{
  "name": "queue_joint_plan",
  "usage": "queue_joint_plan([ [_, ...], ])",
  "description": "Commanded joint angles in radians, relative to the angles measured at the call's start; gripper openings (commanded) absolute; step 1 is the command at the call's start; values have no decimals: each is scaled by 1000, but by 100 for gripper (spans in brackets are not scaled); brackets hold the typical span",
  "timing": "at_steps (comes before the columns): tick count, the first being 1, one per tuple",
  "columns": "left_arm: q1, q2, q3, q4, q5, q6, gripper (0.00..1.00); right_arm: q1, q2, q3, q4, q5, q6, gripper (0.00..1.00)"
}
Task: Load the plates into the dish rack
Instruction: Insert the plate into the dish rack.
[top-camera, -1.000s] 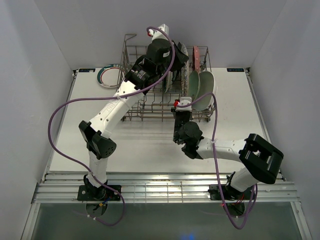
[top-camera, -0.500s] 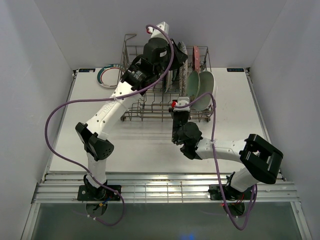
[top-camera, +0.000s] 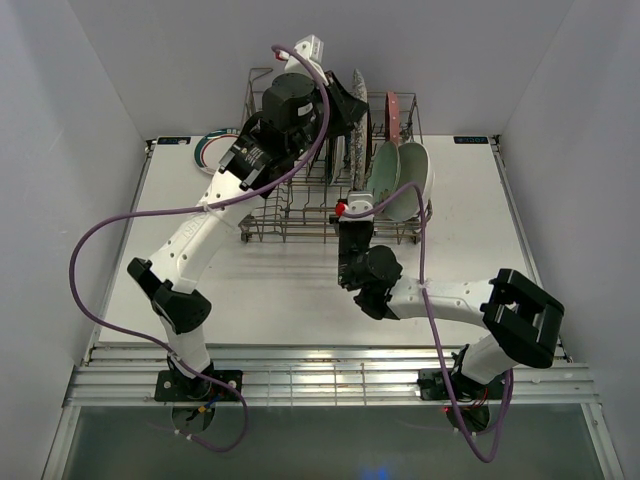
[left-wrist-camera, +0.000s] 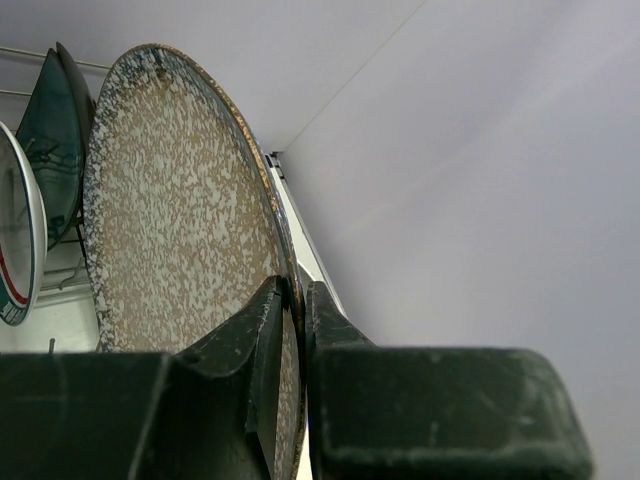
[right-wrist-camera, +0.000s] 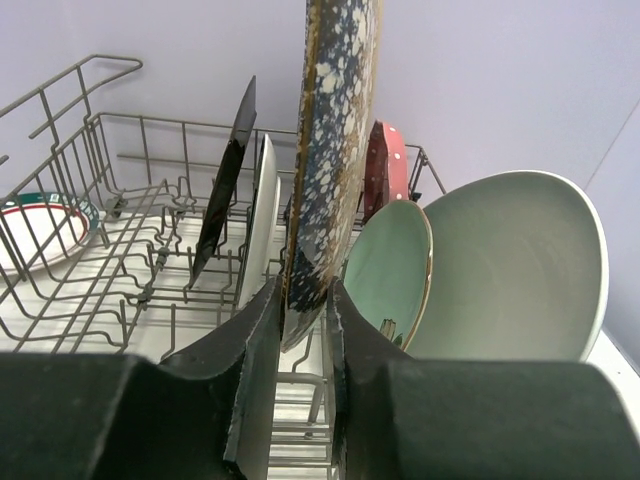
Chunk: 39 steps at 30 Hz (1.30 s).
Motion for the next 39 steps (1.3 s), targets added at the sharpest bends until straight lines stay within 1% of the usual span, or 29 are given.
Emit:
queue_joint_plan([
  [1,-44,-96,13,142,196,-34,0,12,23,61,228,-132,-19,8],
  [10,-44,-70,4,141,205,-34,0,13,38,32,244,-98,13,8],
  [14,-39,-62,10,134,184,-31,0,10,43,15,243,-93,37,8],
  [18,-19,-57,-2,133,190,-37,0,-3,43,13,168,-100,89,8],
  [21,10,-44,-7,133,217,-63,0,-22,34,10,113,-113,157,8],
  [23,25,-31,-5,133,240,-74,0,-37,21,6,41,-135,226,8],
  [26,53,-21,-10,134,256,-88,0,-51,18,7,-9,-140,263,8],
  [30,88,-1,-19,150,314,-111,0,-60,21,15,-61,-146,298,8],
  [35,102,22,-21,159,345,-126,0,-72,23,17,-140,-152,350,8],
  [38,111,36,-22,167,351,-123,0,-91,18,20,-188,-172,402,8],
  [39,113,39,-22,168,352,-122,0,-98,15,21,-228,-178,434,8],
])
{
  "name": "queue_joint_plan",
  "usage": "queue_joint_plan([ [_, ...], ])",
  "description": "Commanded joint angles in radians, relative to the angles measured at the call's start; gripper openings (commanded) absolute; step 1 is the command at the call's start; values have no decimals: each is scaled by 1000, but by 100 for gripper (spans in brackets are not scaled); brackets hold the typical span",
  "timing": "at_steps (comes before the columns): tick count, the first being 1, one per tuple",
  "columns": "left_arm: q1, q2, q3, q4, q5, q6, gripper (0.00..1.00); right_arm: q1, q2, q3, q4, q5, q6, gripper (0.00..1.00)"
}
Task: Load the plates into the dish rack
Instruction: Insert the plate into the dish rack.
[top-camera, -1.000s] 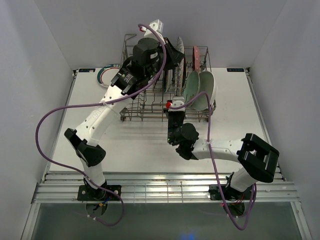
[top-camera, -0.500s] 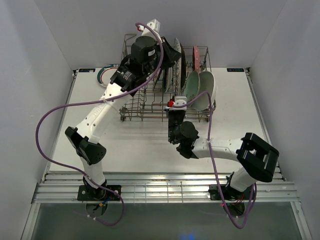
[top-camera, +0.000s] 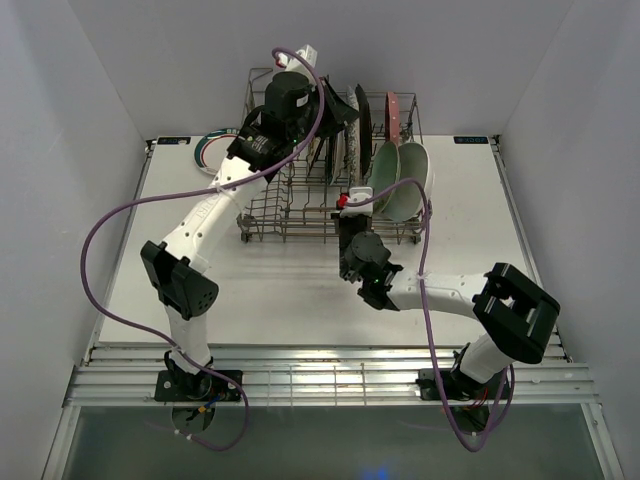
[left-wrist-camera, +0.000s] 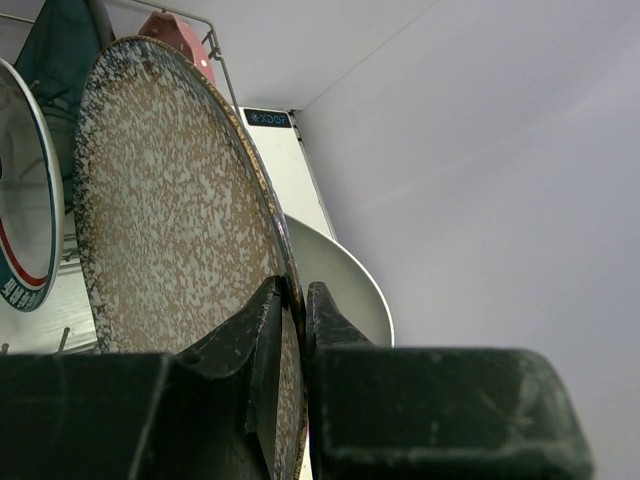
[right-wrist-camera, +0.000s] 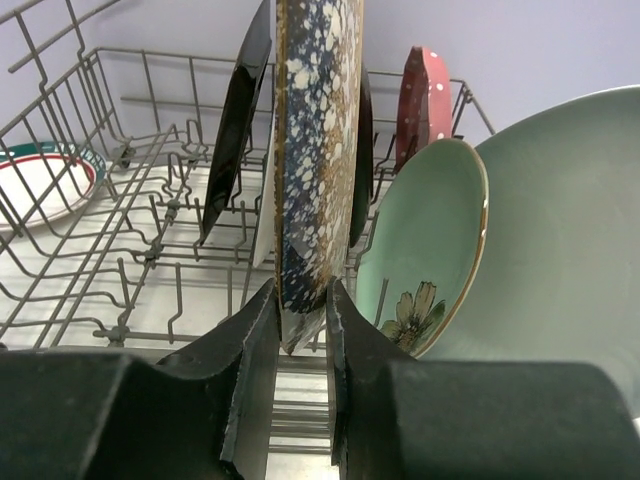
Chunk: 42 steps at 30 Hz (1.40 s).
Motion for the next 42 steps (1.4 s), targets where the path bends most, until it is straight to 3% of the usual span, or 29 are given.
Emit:
queue_joint_plan([
  [1,-15,-41,25,137,180,-40,0,-25,-26,30,-16,-115,145,8],
  [24,23,126,109,140,208,-51,0,-156,-31,56,-338,-312,460,8],
  [42,39,206,138,146,206,-50,0,-231,39,97,-444,-393,534,10],
])
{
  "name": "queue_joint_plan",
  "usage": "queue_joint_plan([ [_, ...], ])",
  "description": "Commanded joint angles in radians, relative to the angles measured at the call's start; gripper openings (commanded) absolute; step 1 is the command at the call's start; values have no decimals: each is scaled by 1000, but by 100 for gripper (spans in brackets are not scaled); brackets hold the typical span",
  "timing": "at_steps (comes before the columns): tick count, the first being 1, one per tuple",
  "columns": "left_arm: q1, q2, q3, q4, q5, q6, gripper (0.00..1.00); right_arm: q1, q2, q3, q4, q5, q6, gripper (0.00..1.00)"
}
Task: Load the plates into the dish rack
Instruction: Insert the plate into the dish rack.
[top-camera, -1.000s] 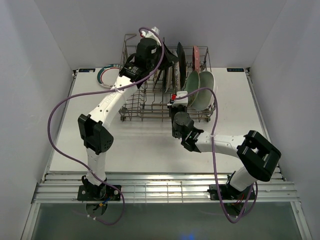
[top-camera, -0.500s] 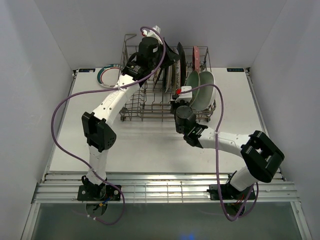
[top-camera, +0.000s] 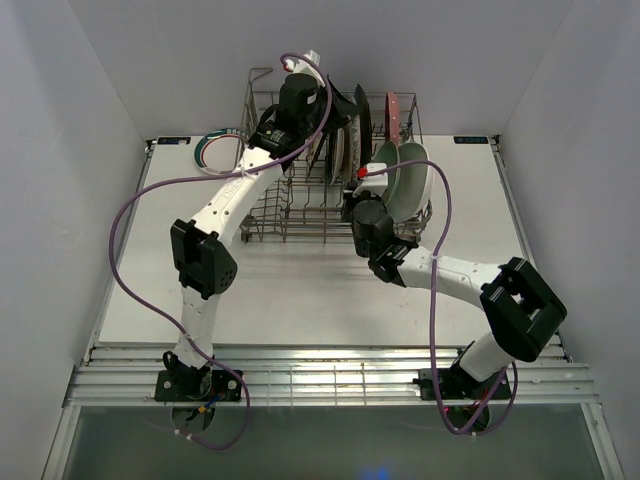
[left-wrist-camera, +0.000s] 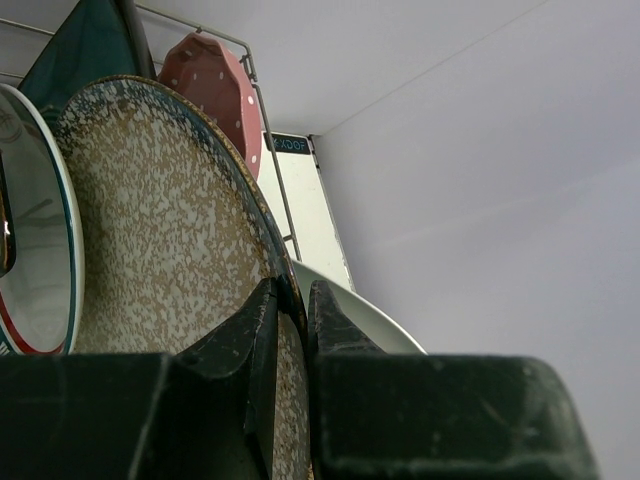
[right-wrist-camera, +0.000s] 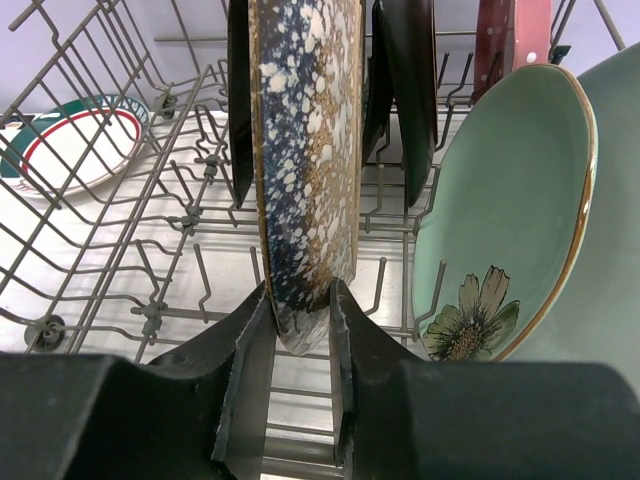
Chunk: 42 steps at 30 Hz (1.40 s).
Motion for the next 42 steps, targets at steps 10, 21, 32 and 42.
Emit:
queue_joint_plan([
  [10,-17,-2,43,37,192,-2,0,-28,30,11,-34,-66,92,23],
  [21,-17,-2,33,37,215,-17,0,-29,-8,-9,-36,-78,90,58],
  [32,-16,-25,-6,47,233,-20,17,-29,-68,-65,-5,-77,87,66],
  [42,-17,-85,-67,76,272,-19,62,-29,-177,-142,23,-49,78,71],
])
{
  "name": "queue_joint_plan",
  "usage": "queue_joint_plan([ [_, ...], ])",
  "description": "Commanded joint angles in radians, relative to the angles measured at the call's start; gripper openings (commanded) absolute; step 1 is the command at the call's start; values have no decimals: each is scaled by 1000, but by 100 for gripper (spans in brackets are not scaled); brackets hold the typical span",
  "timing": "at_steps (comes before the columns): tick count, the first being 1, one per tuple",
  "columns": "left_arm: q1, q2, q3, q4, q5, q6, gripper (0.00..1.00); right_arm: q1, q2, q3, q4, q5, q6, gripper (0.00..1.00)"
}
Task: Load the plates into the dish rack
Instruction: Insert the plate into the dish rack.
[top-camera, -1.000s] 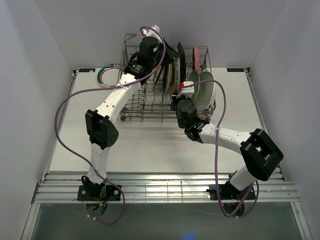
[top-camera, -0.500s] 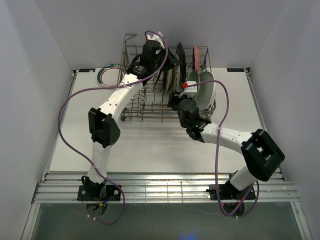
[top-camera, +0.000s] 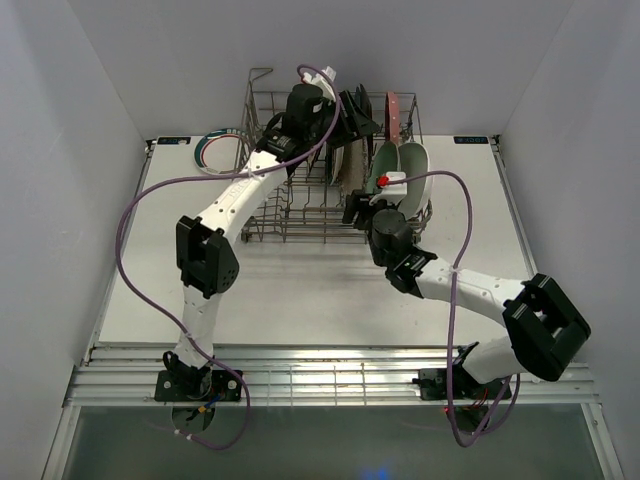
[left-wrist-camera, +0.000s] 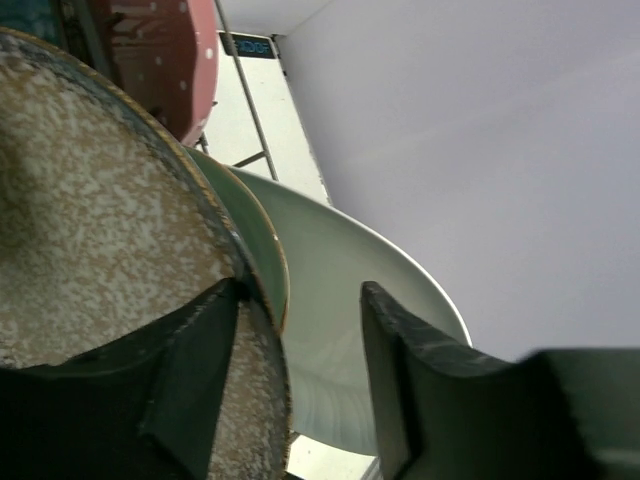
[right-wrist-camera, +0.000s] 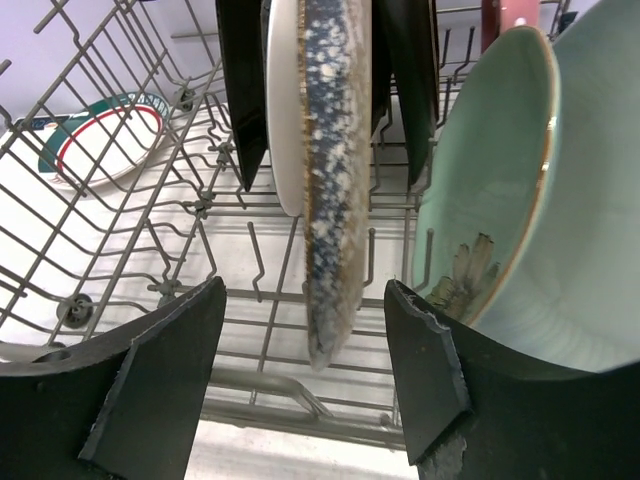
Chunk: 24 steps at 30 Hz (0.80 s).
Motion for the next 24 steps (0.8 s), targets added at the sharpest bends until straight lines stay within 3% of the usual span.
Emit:
queue_joint_plan([
  [1,-12,-123,-34,74,77,-11,66,0,-72,-44,25,33,-4,71],
  [6,-12,-186,-112,111,77,-8,80,1,-158,-94,35,44,-7,71],
  [8,-12,-218,-130,126,71,5,97,0,-184,-116,41,44,-9,71],
  [18,9,-406,-285,154,28,107,98,0,-281,-173,55,5,-5,74],
  [24,81,-494,-334,102,46,174,98,0,-343,-196,35,-39,7,85],
])
